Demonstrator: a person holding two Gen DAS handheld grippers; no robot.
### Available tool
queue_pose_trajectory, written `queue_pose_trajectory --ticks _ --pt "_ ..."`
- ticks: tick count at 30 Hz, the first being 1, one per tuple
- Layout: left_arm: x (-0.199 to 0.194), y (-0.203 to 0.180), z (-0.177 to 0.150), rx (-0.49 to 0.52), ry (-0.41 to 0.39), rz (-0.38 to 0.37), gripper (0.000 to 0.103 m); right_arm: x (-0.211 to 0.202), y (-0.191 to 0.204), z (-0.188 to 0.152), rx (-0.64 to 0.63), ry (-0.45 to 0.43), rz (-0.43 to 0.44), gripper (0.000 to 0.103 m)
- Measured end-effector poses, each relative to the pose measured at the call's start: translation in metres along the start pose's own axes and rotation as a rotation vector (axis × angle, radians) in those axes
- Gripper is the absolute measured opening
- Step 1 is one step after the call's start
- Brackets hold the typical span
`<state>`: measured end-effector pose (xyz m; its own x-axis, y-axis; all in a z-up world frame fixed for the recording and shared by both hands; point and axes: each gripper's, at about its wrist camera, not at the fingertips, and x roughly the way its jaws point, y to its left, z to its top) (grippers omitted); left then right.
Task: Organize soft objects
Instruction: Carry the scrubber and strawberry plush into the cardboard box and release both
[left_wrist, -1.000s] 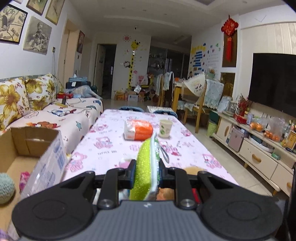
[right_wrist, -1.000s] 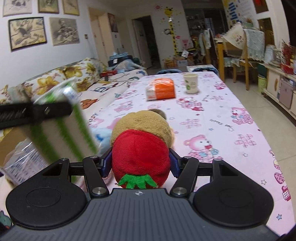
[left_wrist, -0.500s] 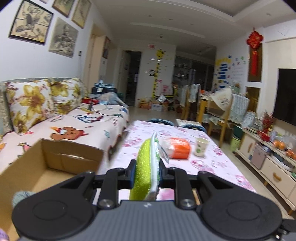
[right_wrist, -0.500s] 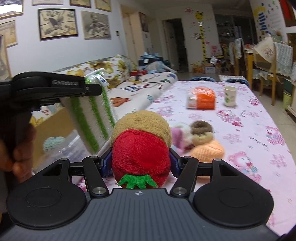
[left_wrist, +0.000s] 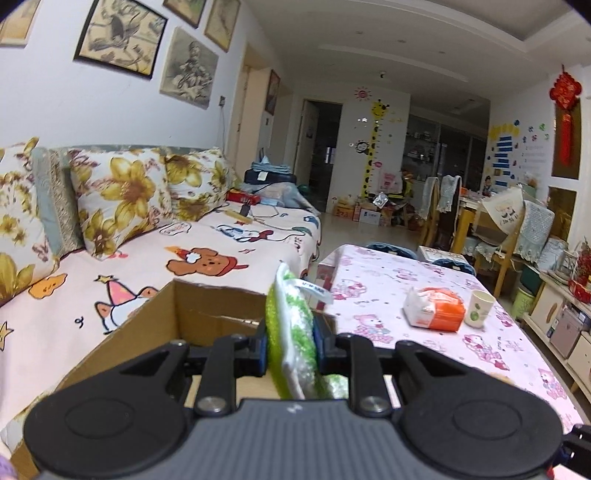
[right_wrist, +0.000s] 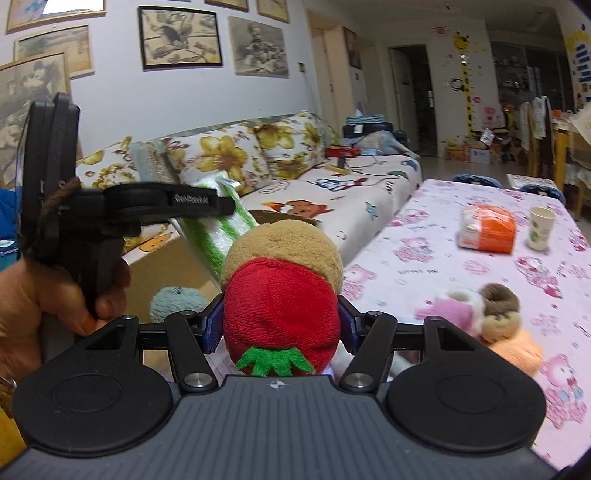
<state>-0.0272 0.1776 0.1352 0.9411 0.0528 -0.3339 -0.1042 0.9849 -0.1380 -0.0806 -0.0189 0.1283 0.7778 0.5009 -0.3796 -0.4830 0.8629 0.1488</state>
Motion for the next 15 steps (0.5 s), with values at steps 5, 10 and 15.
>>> queue_pose_trajectory --ticks 5,10,15 --pt "0.010 0.021 -0.001 -0.061 0.027 0.003 0.022 0.019 0.007 0.008 -0.031 -0.005 0.031 0.075" --pt "0.014 0.040 0.003 -0.115 0.020 0.017 0.022 0.025 0.018 0.011 -0.054 -0.001 0.081 0.075" --pt "0.013 0.054 0.004 -0.125 0.008 0.065 0.019 0.022 0.034 0.001 -0.091 0.039 0.160 0.075"
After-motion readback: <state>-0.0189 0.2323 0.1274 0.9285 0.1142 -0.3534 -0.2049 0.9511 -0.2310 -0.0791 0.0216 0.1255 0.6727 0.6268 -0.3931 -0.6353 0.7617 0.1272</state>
